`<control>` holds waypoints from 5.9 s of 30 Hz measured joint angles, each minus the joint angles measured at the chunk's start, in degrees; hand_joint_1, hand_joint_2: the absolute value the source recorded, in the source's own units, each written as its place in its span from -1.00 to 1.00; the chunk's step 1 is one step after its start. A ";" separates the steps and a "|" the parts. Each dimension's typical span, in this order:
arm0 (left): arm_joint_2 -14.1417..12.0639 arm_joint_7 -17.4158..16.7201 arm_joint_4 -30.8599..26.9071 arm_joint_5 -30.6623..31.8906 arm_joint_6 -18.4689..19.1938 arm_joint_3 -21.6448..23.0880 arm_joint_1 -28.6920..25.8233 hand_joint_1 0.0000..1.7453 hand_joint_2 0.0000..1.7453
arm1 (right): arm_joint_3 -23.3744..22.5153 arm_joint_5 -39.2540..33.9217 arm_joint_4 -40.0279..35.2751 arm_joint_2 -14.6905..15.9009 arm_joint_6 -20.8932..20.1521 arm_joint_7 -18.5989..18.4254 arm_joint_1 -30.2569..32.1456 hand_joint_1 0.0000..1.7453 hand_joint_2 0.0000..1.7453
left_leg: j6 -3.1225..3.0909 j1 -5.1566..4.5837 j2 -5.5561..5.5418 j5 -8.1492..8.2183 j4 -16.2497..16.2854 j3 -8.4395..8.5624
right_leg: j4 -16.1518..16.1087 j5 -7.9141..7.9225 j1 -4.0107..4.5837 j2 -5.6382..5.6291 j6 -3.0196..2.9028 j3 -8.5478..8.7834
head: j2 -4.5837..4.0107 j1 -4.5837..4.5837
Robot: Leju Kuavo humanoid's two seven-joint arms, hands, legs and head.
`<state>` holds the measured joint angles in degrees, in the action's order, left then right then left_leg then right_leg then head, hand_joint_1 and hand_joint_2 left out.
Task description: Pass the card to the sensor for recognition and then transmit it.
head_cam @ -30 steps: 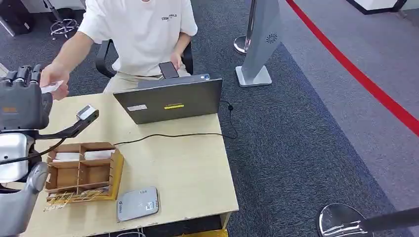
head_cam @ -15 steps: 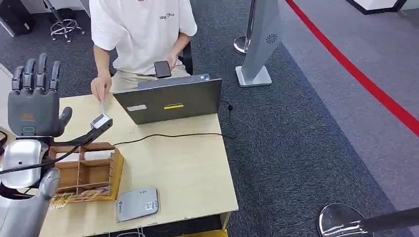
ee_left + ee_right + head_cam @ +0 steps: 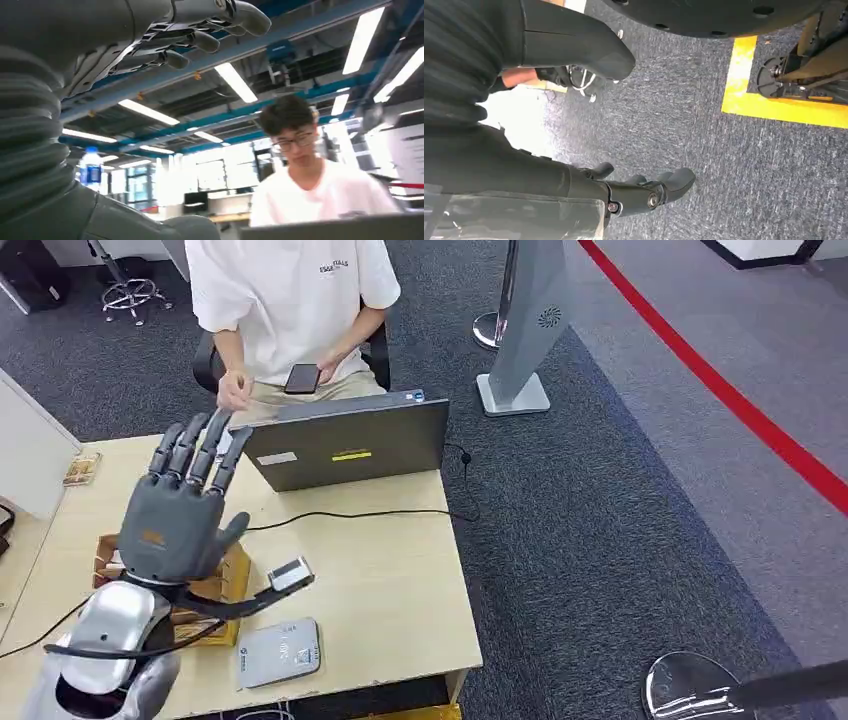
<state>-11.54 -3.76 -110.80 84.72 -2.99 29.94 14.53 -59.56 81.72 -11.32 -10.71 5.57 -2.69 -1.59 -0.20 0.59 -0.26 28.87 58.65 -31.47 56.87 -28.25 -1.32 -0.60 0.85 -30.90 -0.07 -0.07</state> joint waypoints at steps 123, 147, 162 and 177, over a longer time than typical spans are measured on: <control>5.42 -0.06 9.96 -3.43 -18.17 -20.91 -30.35 -1.00 1.00 | -5.62 0.57 -0.02 -0.07 -1.01 -0.98 -0.28 -1.00 1.00 | 0.01 0.02 -0.02 -0.01 -0.03 0.05 | 0.01 -0.03 0.01 0.08 0.01 0.02 | 0.00 0.00; 5.42 -1.03 16.51 -2.80 -18.54 -26.13 -25.83 -1.00 1.00 | -5.27 1.79 -0.02 -0.04 -0.96 -2.71 -0.29 -1.00 1.00 | 0.01 0.02 -0.02 -0.01 -0.03 0.04 | 0.01 -0.03 0.01 0.09 0.00 0.03 | 0.00 0.00; 6.12 -0.68 19.38 -1.27 -18.08 -26.29 -23.98 -1.00 1.00 | -4.96 1.84 -0.02 -0.04 -1.03 -2.47 -0.32 -1.00 1.00 | 0.01 0.02 -0.02 -0.01 -0.03 0.05 | 0.01 -0.03 0.01 0.08 0.01 0.03 | 0.00 0.00; 6.89 -1.11 21.72 -0.53 -17.99 -25.20 -23.58 -1.00 1.00 | -4.52 1.95 -0.02 -0.04 -1.03 -2.47 -0.33 -1.00 1.00 | 0.01 0.02 -0.02 -0.01 -0.02 0.05 | 0.01 -0.03 0.01 0.08 0.01 0.03 | 0.00 0.00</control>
<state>-4.66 -4.87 -89.09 84.19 -20.98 4.74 -9.05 -64.08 83.67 -11.34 -10.75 4.55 -5.16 -1.92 -0.19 0.61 -0.28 28.86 58.62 -31.41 56.88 -28.28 -1.30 -0.52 0.85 -30.87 -0.07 -0.07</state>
